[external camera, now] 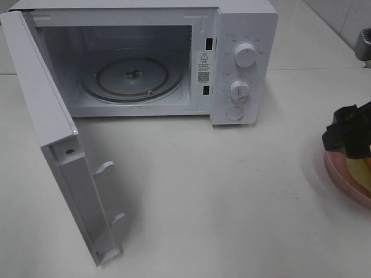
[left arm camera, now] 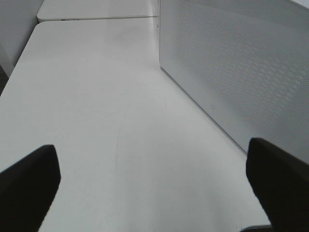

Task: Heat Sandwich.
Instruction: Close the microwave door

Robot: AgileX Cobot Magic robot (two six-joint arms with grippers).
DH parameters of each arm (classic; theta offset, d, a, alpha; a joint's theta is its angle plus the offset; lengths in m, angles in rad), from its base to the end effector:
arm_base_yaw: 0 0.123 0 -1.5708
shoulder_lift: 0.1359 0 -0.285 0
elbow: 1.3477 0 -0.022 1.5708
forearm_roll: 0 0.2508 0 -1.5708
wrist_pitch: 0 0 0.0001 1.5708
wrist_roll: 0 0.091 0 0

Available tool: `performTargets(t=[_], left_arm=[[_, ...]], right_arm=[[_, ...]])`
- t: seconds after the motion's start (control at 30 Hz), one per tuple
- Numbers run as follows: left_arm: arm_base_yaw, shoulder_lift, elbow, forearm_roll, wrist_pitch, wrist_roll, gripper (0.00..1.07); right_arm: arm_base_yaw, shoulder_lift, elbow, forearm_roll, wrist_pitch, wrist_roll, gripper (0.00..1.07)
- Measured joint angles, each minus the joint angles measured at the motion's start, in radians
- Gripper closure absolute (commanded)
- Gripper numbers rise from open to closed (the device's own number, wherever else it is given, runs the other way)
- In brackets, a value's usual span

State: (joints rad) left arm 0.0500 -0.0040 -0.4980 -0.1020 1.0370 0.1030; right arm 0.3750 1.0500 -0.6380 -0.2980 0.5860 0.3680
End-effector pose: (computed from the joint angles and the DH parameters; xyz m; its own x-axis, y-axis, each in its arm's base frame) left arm -0.0041 -0.0082 0.2790 -0.4283 0.0294 -0.9031 0.0511 0.9987 0.0082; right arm 0.1861 0.0573 0.2581 -0.7494 -0.1707 -0.6397 -0.1797 0.9824 -0.0516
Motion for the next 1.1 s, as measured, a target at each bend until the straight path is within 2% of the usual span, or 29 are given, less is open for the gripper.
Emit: performTargets(t=[0.23,0.4,0.8,1.1], left_arm=[[0.0,0.0,0.0,0.0,0.0,0.0,0.03],[0.0,0.0,0.0,0.0,0.0,0.0,0.03],[0.0,0.0,0.0,0.0,0.0,0.0,0.03],[0.0,0.0,0.0,0.0,0.0,0.0,0.03]], right_arm=[[0.0,-0.081,-0.016,0.095,0.105,-0.144,0.3],[0.0,-0.202,-0.058,0.144,0.2,-0.221,0.31],[-0.021,-0.535,-0.031,0.151,0.373,-0.251,0.31],[-0.204,-0.796,0.092,0.153,0.39,-0.252,0.31]])
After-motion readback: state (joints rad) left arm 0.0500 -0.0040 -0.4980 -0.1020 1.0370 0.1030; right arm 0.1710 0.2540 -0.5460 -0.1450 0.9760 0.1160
